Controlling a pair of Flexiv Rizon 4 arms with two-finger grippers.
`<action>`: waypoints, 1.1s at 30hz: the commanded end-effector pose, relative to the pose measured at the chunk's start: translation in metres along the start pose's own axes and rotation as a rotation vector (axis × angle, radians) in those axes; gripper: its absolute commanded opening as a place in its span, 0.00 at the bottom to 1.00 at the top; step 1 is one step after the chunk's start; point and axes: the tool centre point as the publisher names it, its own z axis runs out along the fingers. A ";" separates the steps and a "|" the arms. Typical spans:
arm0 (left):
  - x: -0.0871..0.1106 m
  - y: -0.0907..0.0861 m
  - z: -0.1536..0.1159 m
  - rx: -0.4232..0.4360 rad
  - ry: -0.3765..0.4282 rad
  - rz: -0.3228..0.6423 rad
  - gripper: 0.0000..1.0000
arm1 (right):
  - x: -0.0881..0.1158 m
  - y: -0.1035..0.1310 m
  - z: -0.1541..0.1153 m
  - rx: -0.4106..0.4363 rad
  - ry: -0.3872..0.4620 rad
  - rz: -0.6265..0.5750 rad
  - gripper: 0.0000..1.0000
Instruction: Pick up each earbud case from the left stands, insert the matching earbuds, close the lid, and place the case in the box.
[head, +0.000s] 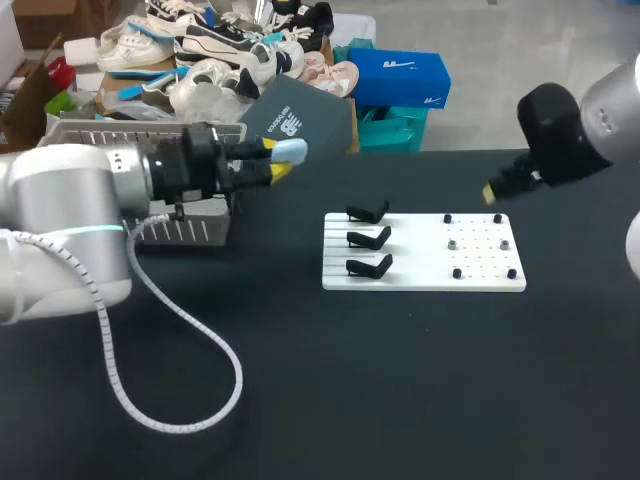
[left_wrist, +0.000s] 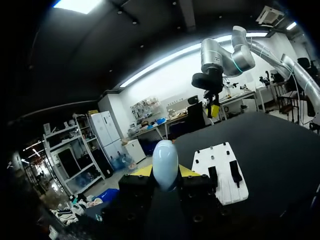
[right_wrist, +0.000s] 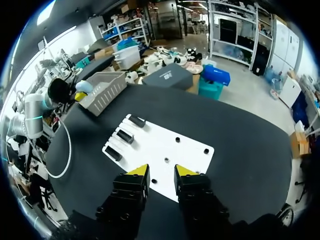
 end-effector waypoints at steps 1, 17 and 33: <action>0.021 0.030 -0.018 -0.008 -0.001 -0.007 0.00 | -0.015 -0.001 0.015 0.022 0.020 0.031 0.29; 0.111 0.106 -0.051 -0.149 0.047 -0.079 0.00 | -0.038 -0.008 0.040 0.100 0.070 0.184 0.31; 0.103 0.093 -0.085 -0.078 0.177 -0.111 0.00 | -0.035 -0.021 0.051 0.082 0.077 0.214 0.30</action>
